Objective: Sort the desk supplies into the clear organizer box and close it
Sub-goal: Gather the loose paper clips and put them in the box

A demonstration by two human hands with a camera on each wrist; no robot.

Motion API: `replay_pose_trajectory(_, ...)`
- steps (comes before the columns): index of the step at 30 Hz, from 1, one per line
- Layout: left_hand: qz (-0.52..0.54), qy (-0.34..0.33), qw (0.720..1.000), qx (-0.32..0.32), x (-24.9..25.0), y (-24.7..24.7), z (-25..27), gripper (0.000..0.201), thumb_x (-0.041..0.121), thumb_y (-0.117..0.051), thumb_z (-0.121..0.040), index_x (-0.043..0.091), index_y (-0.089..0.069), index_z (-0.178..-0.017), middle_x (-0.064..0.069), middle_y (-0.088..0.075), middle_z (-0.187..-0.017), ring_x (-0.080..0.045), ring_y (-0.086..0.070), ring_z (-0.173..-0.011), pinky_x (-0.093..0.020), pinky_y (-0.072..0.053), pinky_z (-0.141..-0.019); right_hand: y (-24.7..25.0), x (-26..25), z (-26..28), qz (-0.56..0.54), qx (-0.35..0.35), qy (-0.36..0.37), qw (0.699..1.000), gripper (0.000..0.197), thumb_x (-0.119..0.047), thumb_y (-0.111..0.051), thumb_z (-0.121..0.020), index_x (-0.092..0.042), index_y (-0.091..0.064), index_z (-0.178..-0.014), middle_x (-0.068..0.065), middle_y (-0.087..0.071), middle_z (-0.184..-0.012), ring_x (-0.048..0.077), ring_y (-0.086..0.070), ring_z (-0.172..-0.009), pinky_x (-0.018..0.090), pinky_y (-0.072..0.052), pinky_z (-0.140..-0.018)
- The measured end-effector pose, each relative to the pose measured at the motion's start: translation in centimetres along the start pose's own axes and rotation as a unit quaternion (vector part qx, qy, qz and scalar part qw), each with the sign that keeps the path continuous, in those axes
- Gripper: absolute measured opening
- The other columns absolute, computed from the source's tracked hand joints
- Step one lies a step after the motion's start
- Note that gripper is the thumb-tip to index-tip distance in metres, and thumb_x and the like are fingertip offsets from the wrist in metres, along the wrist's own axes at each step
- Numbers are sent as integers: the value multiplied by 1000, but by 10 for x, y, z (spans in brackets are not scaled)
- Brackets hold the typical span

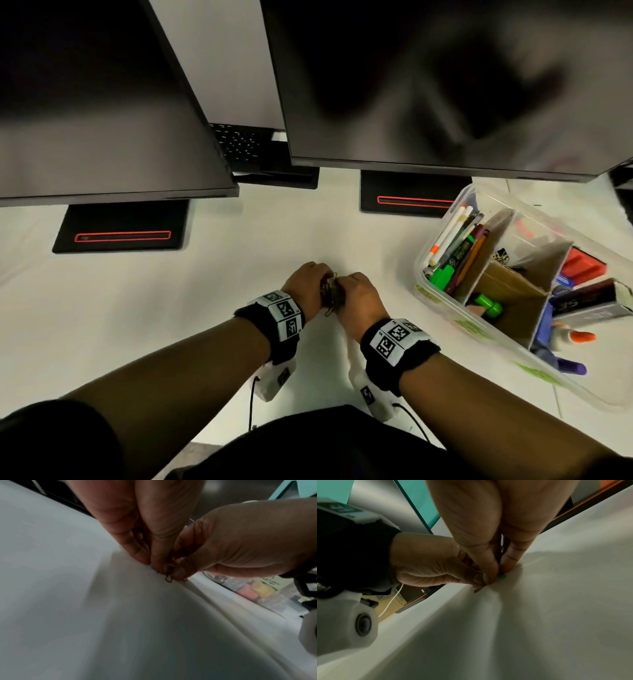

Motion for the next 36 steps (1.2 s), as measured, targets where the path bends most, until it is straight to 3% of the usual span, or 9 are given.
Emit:
replay_pose_trajectory(2, 22, -6, 1000, 11, 1, 2, 0, 32, 19, -60, -85, 16, -57, -116, -7, -60, -114, -23, -59, -102, -24, -43, -84, 3, -1, -4, -10, -5, 0, 1000, 25, -7, -55, -88, -3, -63, -112, 15, -60, -112, 28, -59, -104, 15, -35, -77)
replay_pose_trajectory(7, 66, -5, 996, 57, -8, 14, 2, 42, 10, -65, -83, 16, -54, -123, -6, -55, -120, -20, -56, -109, -21, -41, -89, 23, 5, -9, -25, 5, 27, 999, 46, -4, -60, -85, -9, -52, -130, 12, -53, -127, 25, -54, -115, 19, -38, -96)
replay_pose_trajectory(12, -22, 28, 999, -7, -18, 12, 8, 69, 41, -78, -69, 14, -49, -125, -5, -47, -121, -22, -51, -111, -29, -44, -95, 27, 7, -13, 121, -99, 124, 980, 63, 5, -44, -83, -12, -36, -144, 5, -34, -148, 31, -36, -127, 26, -28, -109)
replay_pose_trajectory(16, -64, -1, 998, -19, -18, 1, 12, 75, 44, -81, -62, 12, -49, -122, -6, -45, -120, -24, -48, -111, -32, -43, -95, 16, 12, -10, 158, -118, 162, 967, 54, 4, -47, -80, -6, -49, -133, 8, -40, -141, 33, -40, -119, 30, -34, -104)
replay_pose_trajectory(20, -64, -26, 998, -5, -17, -4, 13, 59, 39, -76, -72, 11, -52, -119, -7, -47, -121, -24, -48, -112, -32, -42, -97, 11, 16, -6, 127, -108, 154, 974, 44, -4, -57, -84, -5, -54, -128, 11, -45, -135, 33, -43, -120, 30, -36, -102)
replay_pose_trajectory(22, -54, -38, 998, 4, -18, -5, 14, 50, 36, -72, -77, 11, -55, -116, -7, -49, -120, -24, -49, -112, -32, -43, -96, 13, 17, -6, 104, -98, 127, 982, 57, -10, -66, -81, -8, -47, -135, 11, -43, -136, 29, -42, -123, 29, -35, -105)
replay_pose_trajectory(25, -28, -32, 999, 22, -19, -5, 16, 55, 32, -73, -76, 13, -49, -121, -6, -49, -122, -24, -49, -113, -32, -43, -95, 15, 17, -8, 94, -100, 120, 983, 76, -16, -75, -76, -11, -38, -142, 10, -38, -139, 27, -38, -127, 27, -33, -108)
replay_pose_trajectory(29, -27, -38, 999, 27, -17, -5, 17, 61, 31, -73, -78, 16, -46, -131, -5, -49, -126, -23, -47, -117, -30, -41, -100, 10, 12, -13, 94, -99, 128, 982, 48, -10, -72, -76, -5, -58, -121, 12, -46, -125, 28, -48, -112, 24, -40, -91)
replay_pose_trajectory(36, -69, -63, 996, 12, -14, -1, 12, 26, 23, -58, -88, 16, -62, -113, -5, -57, -111, -23, -56, -103, -30, -45, -89, 3, 12, -12, 79, -71, 91, 990, 30, -15, -64, -85, -4, -62, -112, 15, -54, -113, 30, -55, -104, 36, -45, -90)
Point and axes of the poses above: each hand's wrist, its own z-axis away from the middle knuckle, its own y-axis out of the back of the hand, x = y × z, the point moved 1 cm from there along -z, towards the middle knuckle
